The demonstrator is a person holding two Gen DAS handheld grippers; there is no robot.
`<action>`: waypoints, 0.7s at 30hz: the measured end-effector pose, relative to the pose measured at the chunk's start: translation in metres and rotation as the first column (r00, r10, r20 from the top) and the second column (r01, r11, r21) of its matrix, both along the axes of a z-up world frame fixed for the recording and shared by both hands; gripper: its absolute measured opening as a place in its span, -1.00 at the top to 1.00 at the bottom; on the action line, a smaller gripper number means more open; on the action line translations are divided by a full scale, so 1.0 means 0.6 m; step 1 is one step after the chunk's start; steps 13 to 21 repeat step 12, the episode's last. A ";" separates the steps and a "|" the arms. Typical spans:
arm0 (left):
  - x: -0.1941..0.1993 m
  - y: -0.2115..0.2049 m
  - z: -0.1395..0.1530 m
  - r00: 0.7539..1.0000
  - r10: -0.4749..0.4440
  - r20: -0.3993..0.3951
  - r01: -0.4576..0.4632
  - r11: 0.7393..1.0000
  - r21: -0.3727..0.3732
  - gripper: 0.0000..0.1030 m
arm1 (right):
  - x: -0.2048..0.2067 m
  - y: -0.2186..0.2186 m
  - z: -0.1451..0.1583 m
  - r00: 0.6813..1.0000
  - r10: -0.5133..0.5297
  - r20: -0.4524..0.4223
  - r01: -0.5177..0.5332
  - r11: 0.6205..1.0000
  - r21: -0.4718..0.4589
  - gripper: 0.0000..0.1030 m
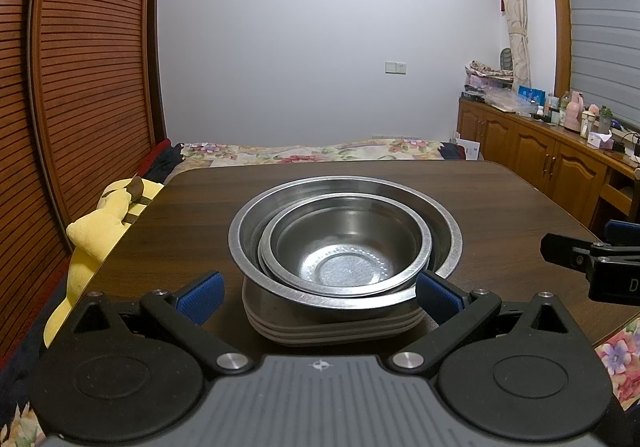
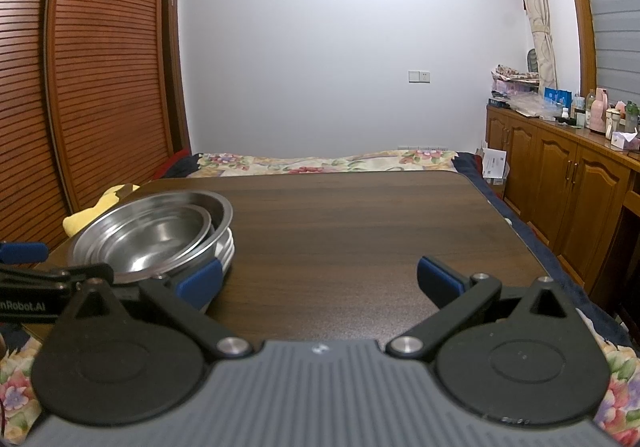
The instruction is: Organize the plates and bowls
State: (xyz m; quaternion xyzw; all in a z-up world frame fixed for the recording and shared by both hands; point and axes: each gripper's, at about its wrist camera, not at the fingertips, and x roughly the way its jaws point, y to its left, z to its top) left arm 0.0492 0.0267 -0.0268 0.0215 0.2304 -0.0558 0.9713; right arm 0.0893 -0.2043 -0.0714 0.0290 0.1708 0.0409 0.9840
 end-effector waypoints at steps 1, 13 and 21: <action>0.000 0.000 0.000 1.000 0.000 0.001 0.000 1.000 -0.001 -1.00 | 0.000 0.001 0.000 1.000 0.000 0.000 0.000 1.000 0.000 -1.00; 0.001 0.001 0.000 1.000 -0.001 -0.001 0.001 1.000 -0.004 -1.00 | 0.001 0.001 -0.001 1.000 -0.002 -0.001 0.002 1.000 0.003 -1.00; 0.001 0.001 0.000 1.000 -0.001 -0.001 0.001 1.000 -0.004 -1.00 | 0.001 0.001 -0.001 1.000 -0.002 -0.001 0.002 1.000 0.003 -1.00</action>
